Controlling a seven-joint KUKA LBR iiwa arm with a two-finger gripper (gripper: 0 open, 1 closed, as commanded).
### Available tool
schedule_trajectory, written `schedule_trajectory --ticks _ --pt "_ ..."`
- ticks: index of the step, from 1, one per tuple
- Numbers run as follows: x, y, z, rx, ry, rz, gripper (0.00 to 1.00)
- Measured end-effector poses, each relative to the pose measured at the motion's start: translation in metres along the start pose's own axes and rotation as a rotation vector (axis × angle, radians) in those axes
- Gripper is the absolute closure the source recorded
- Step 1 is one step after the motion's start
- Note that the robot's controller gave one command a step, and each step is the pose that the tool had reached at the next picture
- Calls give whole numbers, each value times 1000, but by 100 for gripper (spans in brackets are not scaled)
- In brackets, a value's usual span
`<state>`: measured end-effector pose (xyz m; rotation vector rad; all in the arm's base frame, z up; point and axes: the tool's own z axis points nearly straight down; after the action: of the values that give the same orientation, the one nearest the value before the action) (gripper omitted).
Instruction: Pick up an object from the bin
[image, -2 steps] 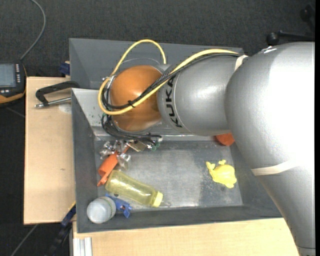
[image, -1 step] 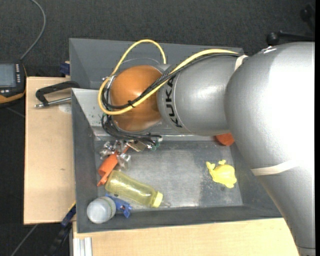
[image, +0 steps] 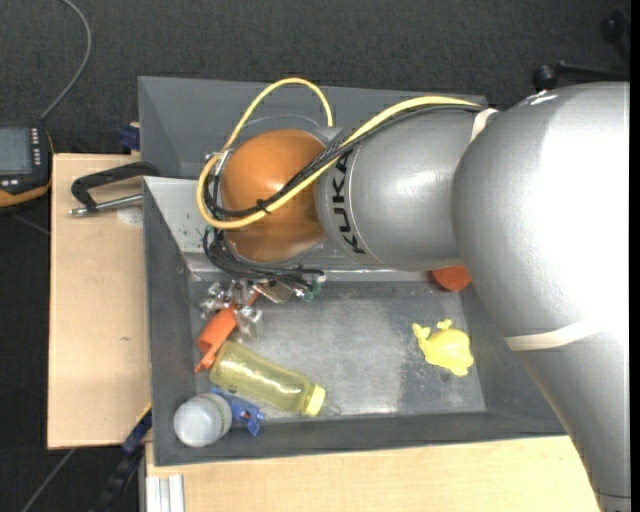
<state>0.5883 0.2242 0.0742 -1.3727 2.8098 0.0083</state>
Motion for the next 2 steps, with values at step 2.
schedule_trajectory --ticks 2 --pt "-1 0 -22 3 -3 0 100"
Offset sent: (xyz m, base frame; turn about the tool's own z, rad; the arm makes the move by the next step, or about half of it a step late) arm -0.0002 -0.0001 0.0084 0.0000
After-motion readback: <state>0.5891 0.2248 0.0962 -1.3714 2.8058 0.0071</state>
